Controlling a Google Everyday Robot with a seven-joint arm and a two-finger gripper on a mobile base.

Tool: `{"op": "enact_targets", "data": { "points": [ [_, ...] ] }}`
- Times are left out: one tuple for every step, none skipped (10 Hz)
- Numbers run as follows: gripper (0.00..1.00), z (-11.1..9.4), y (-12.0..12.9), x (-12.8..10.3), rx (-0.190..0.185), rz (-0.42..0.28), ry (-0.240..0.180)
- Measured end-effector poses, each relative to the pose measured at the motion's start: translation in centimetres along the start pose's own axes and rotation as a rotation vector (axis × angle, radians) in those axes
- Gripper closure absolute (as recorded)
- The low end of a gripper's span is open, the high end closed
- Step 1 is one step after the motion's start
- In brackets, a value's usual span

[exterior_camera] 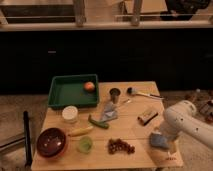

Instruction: Place sponge in tray

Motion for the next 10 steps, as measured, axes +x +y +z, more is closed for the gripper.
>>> {"op": "enact_targets", "data": {
  "points": [
    [0.20, 0.1, 0.1, 0.0, -0.005, -0.005, 0.002],
    [0.20, 0.2, 0.2, 0.0, -0.009, -0.008, 0.001],
    [0.20, 0.3, 0.2, 0.0, -0.010, -0.011, 0.000],
    [0.20, 0.3, 0.1, 0.0, -0.010, -0.014, -0.001],
    [0.20, 0.5, 0.1, -0.1, -0.011, -0.015, -0.004],
    [0.20, 0.6, 0.2, -0.2, -0.012, -0.013, -0.008],
    [0.20, 0.7, 0.2, -0.3, -0.011, -0.010, -0.013],
    [0.20, 0.9, 0.2, -0.3, -0.013, -0.010, -0.015],
    [0.20, 1.0, 0.2, -0.3, -0.016, -0.016, -0.017],
    [0.20, 1.1, 0.1, -0.3, -0.014, -0.019, -0.026]
  ]
}}
